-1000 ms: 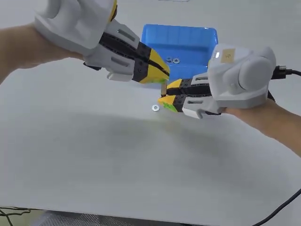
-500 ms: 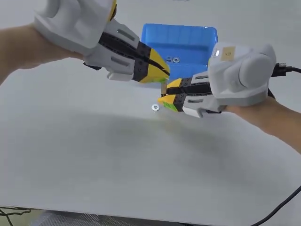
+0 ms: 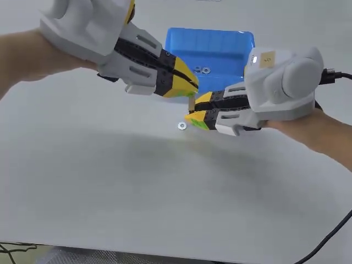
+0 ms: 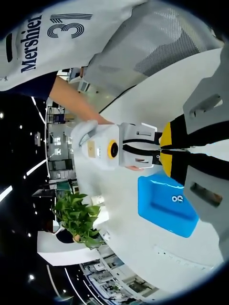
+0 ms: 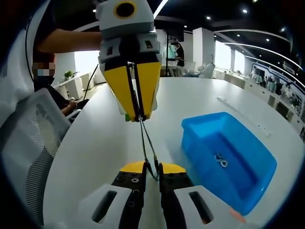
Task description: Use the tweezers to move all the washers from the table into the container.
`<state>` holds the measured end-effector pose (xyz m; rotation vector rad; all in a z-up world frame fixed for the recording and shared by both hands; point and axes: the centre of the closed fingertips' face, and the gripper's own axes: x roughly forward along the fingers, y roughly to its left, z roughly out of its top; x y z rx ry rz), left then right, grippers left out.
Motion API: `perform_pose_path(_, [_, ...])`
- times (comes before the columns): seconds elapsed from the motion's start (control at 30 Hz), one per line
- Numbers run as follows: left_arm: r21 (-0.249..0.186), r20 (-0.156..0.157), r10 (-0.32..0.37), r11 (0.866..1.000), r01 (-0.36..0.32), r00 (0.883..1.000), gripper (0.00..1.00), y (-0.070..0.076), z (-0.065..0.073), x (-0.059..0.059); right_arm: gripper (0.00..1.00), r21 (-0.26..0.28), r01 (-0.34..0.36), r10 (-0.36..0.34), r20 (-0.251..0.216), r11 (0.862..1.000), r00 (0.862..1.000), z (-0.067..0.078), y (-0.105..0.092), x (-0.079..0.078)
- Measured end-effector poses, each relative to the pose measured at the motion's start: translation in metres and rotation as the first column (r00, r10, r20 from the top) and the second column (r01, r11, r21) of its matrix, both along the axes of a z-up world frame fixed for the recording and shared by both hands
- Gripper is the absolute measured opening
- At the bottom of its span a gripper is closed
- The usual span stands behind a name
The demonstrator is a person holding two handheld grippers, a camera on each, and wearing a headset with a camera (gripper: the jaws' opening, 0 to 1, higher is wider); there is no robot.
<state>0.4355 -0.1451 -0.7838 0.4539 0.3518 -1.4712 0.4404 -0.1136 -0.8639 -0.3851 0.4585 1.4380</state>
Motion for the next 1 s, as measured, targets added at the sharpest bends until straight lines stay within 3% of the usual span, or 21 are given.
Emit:
perform_pose_path(0.4, [0.002, -0.005, 0.006, 1.000, -0.006, 1.000, 0.05, 0.002, 0.003, 0.001, 0.10, 0.011, -0.016, 0.016, -0.027, 1.000, 1.000, 0.004, 0.001, -0.003])
perform_pose_path(0.6, [-0.006, 0.014, 0.012, 1.000, -0.011, 1.000, 0.05, 0.003, 0.013, 0.004, 0.10, 0.027, -0.008, 0.009, -0.020, 1.000, 1.000, 0.014, 0.001, 0.001])
perform_pose_path(1.0, [-0.012, 0.071, -0.006, 1.000, 0.006, 0.997, 0.05, 0.000, 0.040, 0.008, 0.10, 0.038, -0.028, 0.027, 0.037, 0.999, 0.999, 0.041, 0.000, 0.007])
